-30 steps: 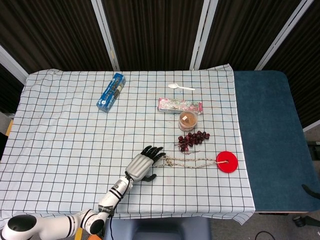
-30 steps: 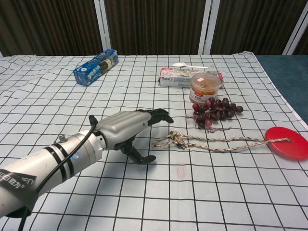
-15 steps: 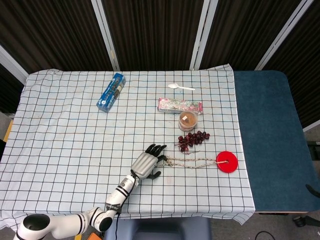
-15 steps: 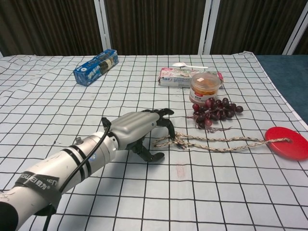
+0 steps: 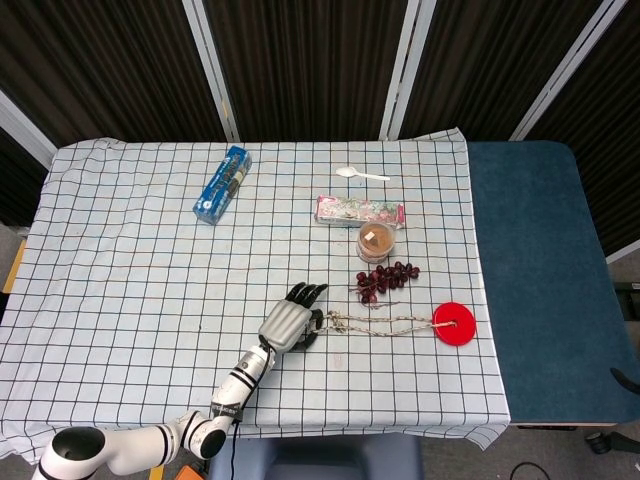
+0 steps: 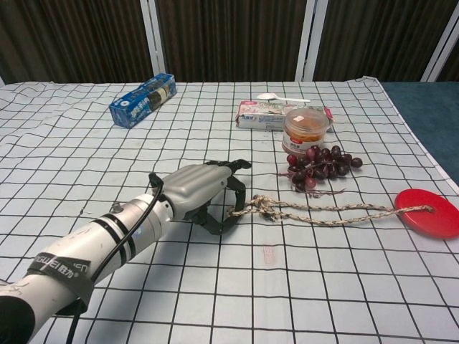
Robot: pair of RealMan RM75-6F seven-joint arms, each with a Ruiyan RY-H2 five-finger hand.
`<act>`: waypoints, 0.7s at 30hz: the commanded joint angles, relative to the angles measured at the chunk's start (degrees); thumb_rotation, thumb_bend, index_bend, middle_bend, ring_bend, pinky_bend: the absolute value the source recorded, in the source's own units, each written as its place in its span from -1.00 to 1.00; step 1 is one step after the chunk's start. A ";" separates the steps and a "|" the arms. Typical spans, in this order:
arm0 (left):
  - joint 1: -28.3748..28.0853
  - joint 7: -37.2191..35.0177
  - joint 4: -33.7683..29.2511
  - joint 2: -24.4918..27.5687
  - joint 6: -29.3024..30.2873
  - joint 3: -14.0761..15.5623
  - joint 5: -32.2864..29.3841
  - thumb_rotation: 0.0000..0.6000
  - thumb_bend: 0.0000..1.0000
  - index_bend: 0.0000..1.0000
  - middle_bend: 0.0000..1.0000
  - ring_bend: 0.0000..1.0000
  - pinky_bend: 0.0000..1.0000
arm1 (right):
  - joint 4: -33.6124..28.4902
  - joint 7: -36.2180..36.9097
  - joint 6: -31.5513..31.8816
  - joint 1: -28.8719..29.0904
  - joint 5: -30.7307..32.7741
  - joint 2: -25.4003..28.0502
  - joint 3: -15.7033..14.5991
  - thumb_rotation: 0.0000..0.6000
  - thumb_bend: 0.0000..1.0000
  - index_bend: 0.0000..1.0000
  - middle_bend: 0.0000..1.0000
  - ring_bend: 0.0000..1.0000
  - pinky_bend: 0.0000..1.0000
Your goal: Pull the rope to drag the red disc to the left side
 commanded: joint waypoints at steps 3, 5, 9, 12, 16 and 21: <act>0.50 -0.13 0.21 0.00 1.58 -0.11 0.02 1.00 0.20 0.36 -0.87 -1.00 -0.92 | -0.06 -0.11 -0.09 -0.01 0.17 0.05 0.08 1.00 -0.78 -1.00 -1.00 -1.00 -1.00; 0.96 0.20 -0.26 0.43 2.82 -0.06 0.26 1.00 0.34 0.49 -0.82 -1.00 -0.90 | -0.13 -0.26 -0.12 0.00 0.20 0.04 0.09 1.00 -0.78 -1.00 -1.00 -1.00 -1.00; 2.53 2.18 -2.73 2.90 5.52 0.71 0.84 1.00 0.52 0.64 -0.80 -1.00 -0.87 | -0.35 -0.54 -0.09 -0.02 0.19 0.01 0.07 1.00 -0.78 -1.00 -1.00 -1.00 -1.00; 4.65 3.67 -6.24 6.67 8.75 1.42 1.57 1.00 0.53 0.66 -0.80 -1.00 -0.88 | -0.52 -0.79 -0.02 -0.04 0.12 0.01 0.04 1.00 -0.78 -1.00 -1.00 -1.00 -1.00; 8.69 6.83 -12.61 14.45 13.13 3.69 2.54 1.00 0.53 0.67 -0.80 -1.00 -0.89 | -0.91 -1.07 0.29 -0.02 -0.15 0.00 0.07 1.00 -0.78 -1.00 -1.00 -1.00 -1.00; 16.70 8.93 -22.65 28.69 20.79 9.20 4.56 1.00 0.54 0.67 -0.80 -1.00 -0.90 | -0.87 -1.29 0.11 0.26 -0.35 -0.31 0.10 1.00 -0.78 -1.00 -1.00 -1.00 -1.00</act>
